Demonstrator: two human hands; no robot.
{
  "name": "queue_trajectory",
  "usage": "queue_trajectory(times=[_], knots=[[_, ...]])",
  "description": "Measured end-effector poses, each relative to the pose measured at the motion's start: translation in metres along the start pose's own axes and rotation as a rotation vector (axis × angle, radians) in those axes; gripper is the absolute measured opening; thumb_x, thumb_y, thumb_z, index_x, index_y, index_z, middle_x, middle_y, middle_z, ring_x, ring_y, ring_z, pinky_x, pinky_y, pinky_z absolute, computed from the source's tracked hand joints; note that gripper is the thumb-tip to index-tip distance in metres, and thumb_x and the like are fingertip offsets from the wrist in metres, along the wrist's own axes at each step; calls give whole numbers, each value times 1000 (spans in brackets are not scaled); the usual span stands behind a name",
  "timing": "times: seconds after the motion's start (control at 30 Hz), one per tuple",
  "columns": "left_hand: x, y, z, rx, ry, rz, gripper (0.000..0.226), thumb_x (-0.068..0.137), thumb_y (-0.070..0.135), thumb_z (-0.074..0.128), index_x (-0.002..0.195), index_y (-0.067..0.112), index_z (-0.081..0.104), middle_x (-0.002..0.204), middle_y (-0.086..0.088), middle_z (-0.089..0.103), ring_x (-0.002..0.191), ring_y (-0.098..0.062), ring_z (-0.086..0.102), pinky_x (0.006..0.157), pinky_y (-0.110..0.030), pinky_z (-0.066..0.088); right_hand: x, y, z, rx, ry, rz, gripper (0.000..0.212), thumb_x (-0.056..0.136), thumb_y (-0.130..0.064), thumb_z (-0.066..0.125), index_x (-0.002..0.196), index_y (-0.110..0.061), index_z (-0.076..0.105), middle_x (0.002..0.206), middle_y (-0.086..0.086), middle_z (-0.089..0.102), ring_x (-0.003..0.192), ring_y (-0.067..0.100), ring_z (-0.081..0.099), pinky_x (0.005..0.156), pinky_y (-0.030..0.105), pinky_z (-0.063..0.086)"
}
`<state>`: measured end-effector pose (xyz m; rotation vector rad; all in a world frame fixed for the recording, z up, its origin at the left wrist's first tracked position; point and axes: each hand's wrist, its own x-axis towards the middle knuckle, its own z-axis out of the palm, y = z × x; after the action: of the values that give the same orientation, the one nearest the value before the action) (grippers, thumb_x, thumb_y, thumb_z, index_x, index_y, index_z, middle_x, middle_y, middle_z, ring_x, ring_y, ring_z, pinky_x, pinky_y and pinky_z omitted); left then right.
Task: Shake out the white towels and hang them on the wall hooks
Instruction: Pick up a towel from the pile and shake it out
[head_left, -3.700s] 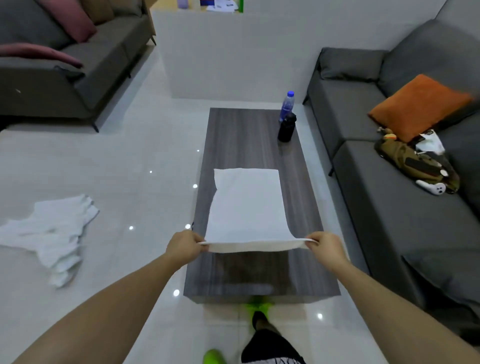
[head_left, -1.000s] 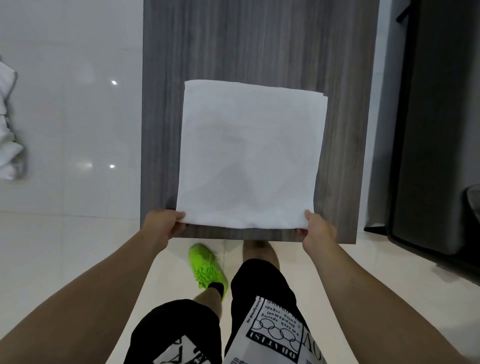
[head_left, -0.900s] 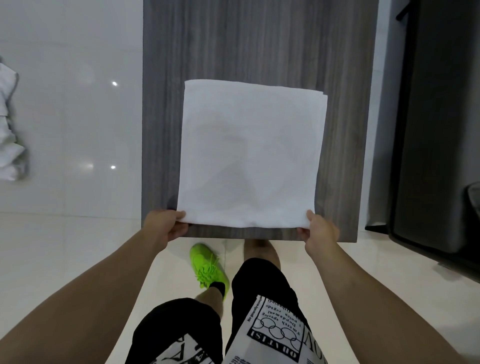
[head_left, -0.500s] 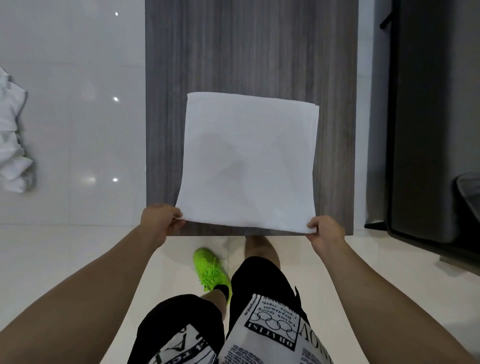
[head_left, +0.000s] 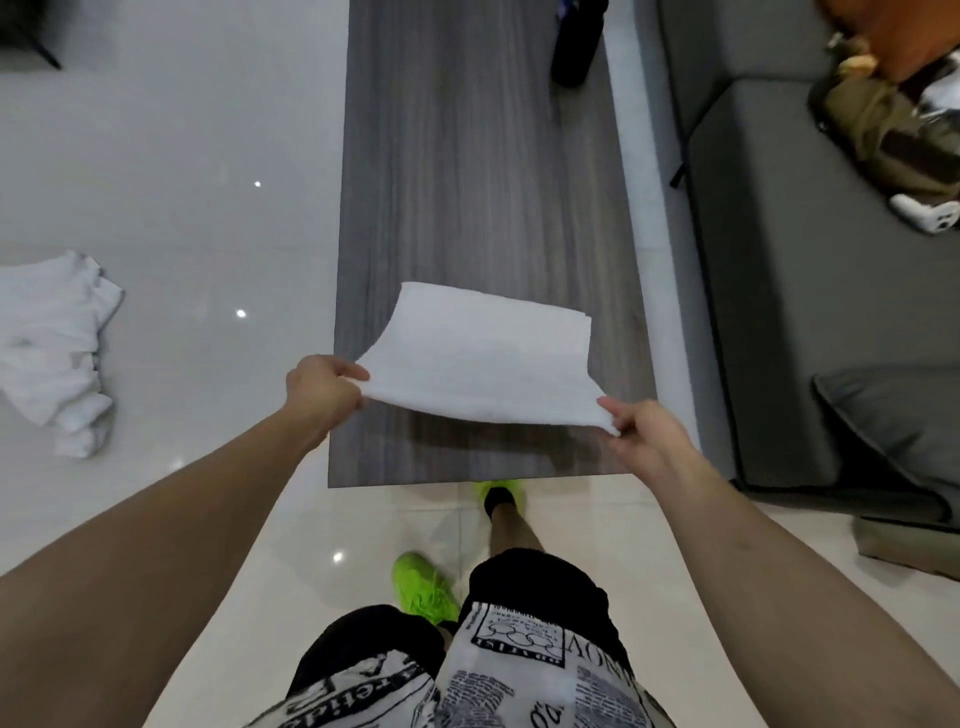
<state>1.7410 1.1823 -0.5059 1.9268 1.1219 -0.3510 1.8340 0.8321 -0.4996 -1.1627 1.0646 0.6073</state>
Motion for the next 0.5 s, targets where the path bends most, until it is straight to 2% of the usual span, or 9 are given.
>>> queue_trajectory(times=[0.07, 0.13, 0.2, 0.23, 0.3, 0.37, 0.4, 0.43, 0.5], knots=[[-12, 22, -24, 84, 58, 134, 31, 75, -5, 73, 100, 14, 75, 107, -8, 65, 84, -18, 60, 61, -15, 42, -30, -20, 8, 91, -66, -81, 75, 62, 26, 22, 134, 20, 43, 139, 32, 47, 128, 42, 48, 104, 39, 45], [-24, 49, -53, 98, 129, 238, 23, 77, 4, 76, 97, 14, 76, 97, -6, 70, 77, -14, 60, 63, -15, 41, -55, -47, 21, 127, -128, -154, 68, 73, 29, 16, 134, 18, 44, 129, 28, 50, 113, 35, 54, 95, 29, 47], [-37, 79, -82, 69, 201, 307, 13, 81, 14, 76, 94, 16, 77, 91, -2, 71, 78, -13, 62, 67, -19, 44, -76, -76, 35, 28, -200, -251, 54, 83, 29, 29, 131, 16, 49, 117, 25, 53, 95, 28, 57, 80, 24, 48], [-43, 94, -97, 47, 236, 339, 11, 82, 17, 76, 93, 16, 77, 89, 0, 71, 81, -14, 63, 71, -22, 46, -83, -90, 43, -57, -233, -319, 51, 82, 30, 36, 129, 16, 51, 116, 24, 54, 95, 28, 58, 77, 22, 49], [-53, 123, -124, -6, 298, 388, 7, 83, 21, 75, 89, 18, 77, 84, 5, 70, 82, -14, 63, 73, -23, 47, -96, -118, 60, -225, -272, -475, 48, 77, 29, 52, 122, 14, 59, 114, 24, 60, 98, 29, 61, 81, 26, 54], [-64, 147, -151, -61, 353, 406, 3, 82, 24, 75, 82, 22, 76, 78, 8, 68, 78, -12, 64, 66, -21, 46, -111, -145, 83, -340, -258, -624, 34, 74, 19, 70, 107, 9, 68, 103, 23, 67, 89, 27, 66, 87, 30, 56], [-69, 156, -164, -81, 379, 415, 3, 82, 26, 76, 80, 23, 75, 76, 6, 68, 75, -11, 64, 62, -20, 45, -119, -159, 96, -383, -253, -693, 26, 74, 10, 77, 98, 6, 70, 95, 20, 69, 81, 24, 67, 84, 30, 57], [-74, 165, -178, -105, 406, 420, 5, 81, 26, 76, 77, 24, 74, 75, 4, 68, 72, -12, 63, 59, -20, 45, -127, -173, 110, -424, -261, -754, 21, 75, 1, 80, 93, 2, 70, 88, 16, 69, 74, 21, 66, 79, 29, 57], [-85, 177, -204, -148, 461, 421, 9, 81, 25, 77, 73, 25, 72, 73, -2, 69, 69, -16, 64, 58, -22, 47, -142, -200, 136, -481, -317, -849, 19, 78, -11, 82, 92, -3, 72, 85, 11, 70, 72, 20, 65, 78, 31, 57]])
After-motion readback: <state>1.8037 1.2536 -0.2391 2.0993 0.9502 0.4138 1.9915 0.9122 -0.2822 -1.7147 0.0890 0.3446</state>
